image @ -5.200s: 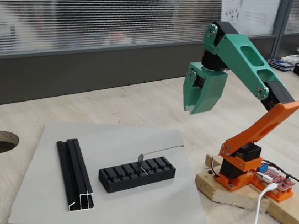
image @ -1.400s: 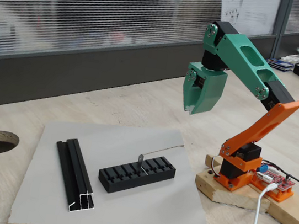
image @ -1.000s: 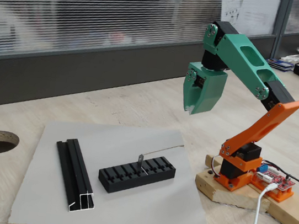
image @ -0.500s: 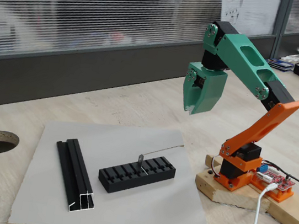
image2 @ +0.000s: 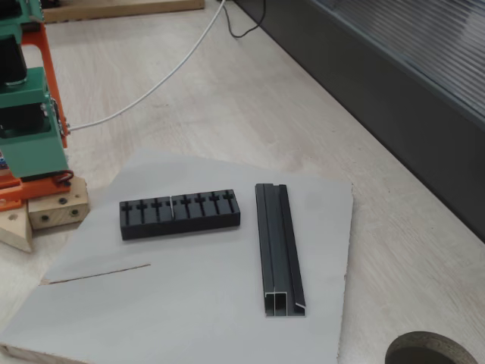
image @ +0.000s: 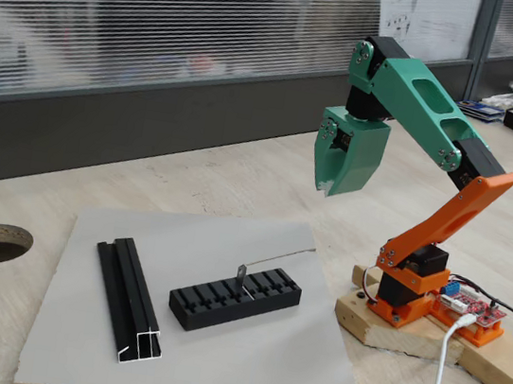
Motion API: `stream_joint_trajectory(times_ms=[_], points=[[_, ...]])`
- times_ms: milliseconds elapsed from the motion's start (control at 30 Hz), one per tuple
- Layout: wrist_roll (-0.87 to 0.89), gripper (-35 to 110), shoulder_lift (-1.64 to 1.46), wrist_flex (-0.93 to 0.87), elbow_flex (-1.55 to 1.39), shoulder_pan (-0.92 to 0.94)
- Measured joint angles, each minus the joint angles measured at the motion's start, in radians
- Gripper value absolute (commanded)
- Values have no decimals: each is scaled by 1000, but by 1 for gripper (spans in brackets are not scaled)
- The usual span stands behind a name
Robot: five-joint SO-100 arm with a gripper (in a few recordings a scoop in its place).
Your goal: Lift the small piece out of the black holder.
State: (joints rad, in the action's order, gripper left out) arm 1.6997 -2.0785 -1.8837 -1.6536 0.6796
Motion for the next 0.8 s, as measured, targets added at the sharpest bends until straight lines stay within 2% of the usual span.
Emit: stream_joint_trajectory(times_ms=[600, 800], points=[[-12, 13, 0, 0, 0, -6], [-12, 13, 78, 6, 0, -121]])
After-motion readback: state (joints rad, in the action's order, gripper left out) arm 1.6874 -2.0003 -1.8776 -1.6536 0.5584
